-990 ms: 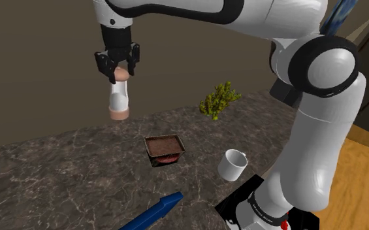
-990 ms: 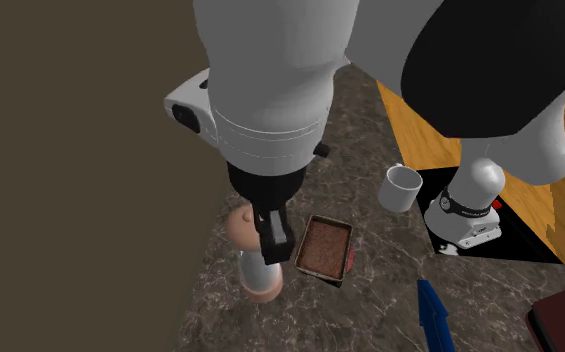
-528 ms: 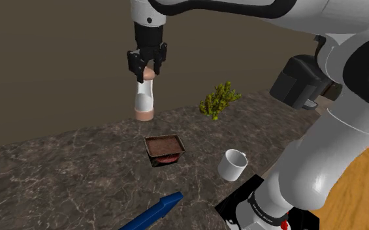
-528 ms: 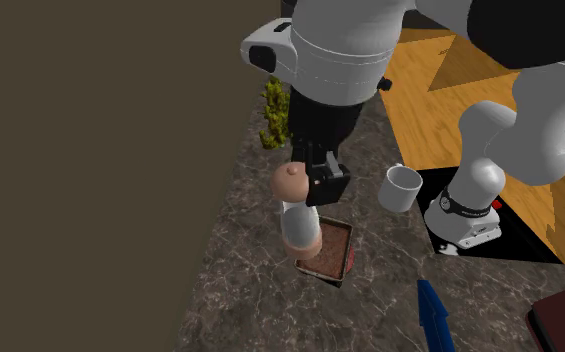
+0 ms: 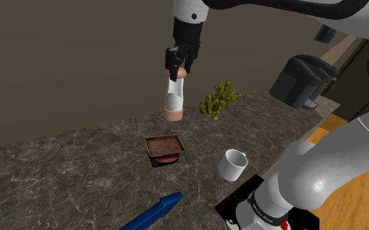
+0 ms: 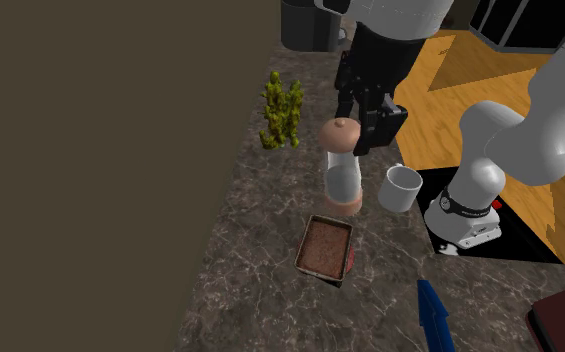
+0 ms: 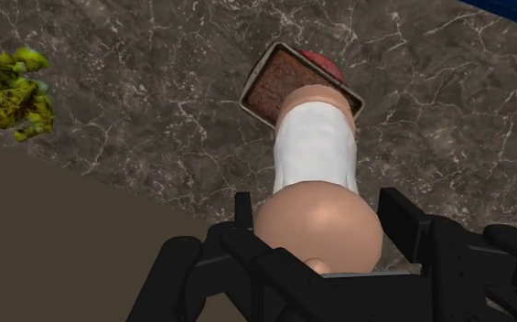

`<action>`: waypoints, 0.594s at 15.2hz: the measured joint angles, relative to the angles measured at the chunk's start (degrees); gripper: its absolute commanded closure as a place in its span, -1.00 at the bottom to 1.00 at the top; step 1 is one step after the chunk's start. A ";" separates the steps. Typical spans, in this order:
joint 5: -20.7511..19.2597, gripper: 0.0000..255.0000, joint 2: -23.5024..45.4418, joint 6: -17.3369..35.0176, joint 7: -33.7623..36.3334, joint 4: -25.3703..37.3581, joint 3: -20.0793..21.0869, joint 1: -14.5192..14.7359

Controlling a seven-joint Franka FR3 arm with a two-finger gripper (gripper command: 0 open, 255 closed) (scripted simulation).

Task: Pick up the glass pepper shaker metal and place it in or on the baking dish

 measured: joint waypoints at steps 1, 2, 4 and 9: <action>0.18 1.00 -1.53 -0.29 -0.72 -1.09 -0.51 -0.08; 0.28 1.00 -2.62 -0.12 -1.30 -2.23 -0.95 -0.16; 0.44 1.00 -3.66 0.78 -1.45 -4.17 -1.17 -0.11; 0.59 1.00 -4.61 4.47 -1.11 -8.84 -1.23 0.03</action>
